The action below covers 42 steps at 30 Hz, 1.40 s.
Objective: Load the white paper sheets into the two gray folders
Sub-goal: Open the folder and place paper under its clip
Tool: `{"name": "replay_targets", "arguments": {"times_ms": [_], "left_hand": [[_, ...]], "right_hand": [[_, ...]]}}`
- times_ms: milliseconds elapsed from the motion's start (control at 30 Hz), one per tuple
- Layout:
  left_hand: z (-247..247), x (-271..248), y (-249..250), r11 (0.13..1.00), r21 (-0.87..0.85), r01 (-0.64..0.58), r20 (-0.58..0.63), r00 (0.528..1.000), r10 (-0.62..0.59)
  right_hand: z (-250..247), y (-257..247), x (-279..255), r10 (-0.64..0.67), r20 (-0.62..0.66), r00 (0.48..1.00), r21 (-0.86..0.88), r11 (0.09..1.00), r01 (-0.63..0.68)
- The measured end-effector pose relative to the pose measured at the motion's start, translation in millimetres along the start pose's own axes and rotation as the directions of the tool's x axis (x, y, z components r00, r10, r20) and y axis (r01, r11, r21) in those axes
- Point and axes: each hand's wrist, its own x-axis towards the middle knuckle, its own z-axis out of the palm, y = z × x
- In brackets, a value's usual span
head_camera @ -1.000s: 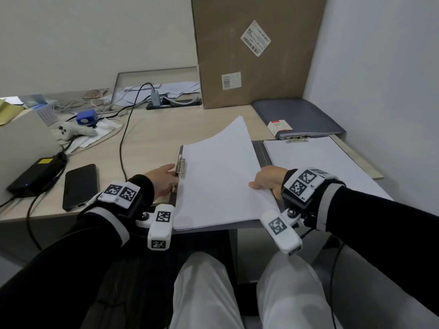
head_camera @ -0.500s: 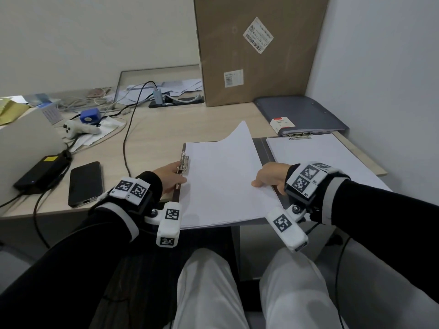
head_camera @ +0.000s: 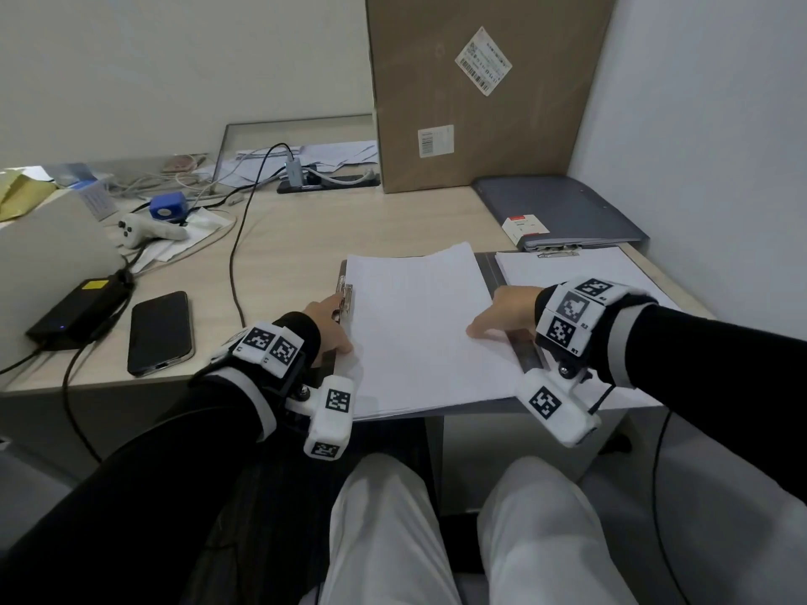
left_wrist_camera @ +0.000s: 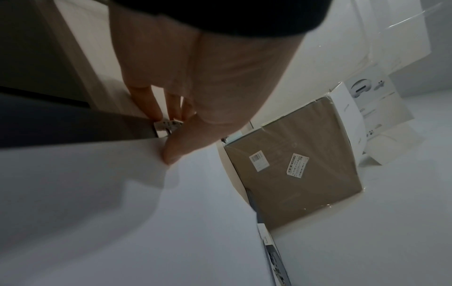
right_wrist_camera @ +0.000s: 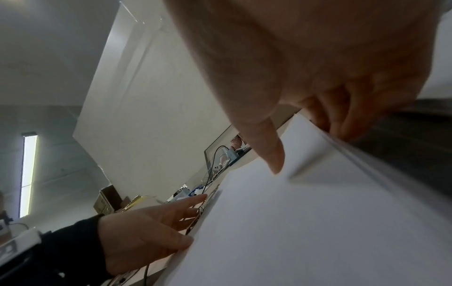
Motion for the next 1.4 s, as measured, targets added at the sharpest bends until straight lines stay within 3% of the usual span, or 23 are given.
{"name": "replay_targets", "arguments": {"times_ms": [133,267,433,533,633,733,867,1067,1133,1233,1400], "left_hand": [[0,6,-2,1.000,0.024,0.008,-0.007,1.000,-0.008],[0,10,-3,0.999,0.026,0.023,-0.013,1.000,-0.023],[-2,17,-4,0.996,0.089,0.024,-0.012,1.000,-0.023],[-5,23,-5,0.996,0.078,0.035,0.021,0.999,-0.036],[-12,31,-4,0.969,-0.239,0.059,0.032,0.998,-0.053],[-18,37,3,0.828,-0.558,0.060,0.021,0.998,-0.058],[-17,39,8,0.784,-0.621,0.014,-0.052,0.997,-0.059],[-29,35,1,0.614,-0.780,-0.116,-0.240,0.963,-0.123],[-33,30,-6,0.648,-0.749,-0.135,-0.229,0.972,-0.061],[-35,23,-18,0.750,-0.647,-0.135,-0.116,0.990,0.078],[-40,19,-31,0.729,-0.680,-0.081,0.004,0.994,0.114]], "right_hand": [[-9,-1,7,-0.085,-0.173,0.981,-0.106,0.992,0.068],[-6,-18,15,-0.258,-0.006,0.966,-0.237,0.939,0.249],[8,-33,27,-0.258,0.161,0.953,-0.364,0.882,0.300],[27,-27,38,-0.259,0.168,0.951,-0.431,0.848,0.308],[33,-22,42,-0.270,0.161,0.949,-0.432,0.846,0.314],[30,-23,43,-0.262,0.176,0.949,-0.434,0.844,0.313],[31,-23,42,-0.252,0.180,0.951,-0.414,0.857,0.305],[30,-24,39,-0.248,0.177,0.952,-0.407,0.862,0.301],[30,-25,39,-0.242,0.182,0.953,-0.403,0.866,0.297],[30,-25,39,-0.234,0.183,0.955,-0.407,0.866,0.290],[30,-26,37,-0.233,0.180,0.956,-0.405,0.868,0.287]]}}
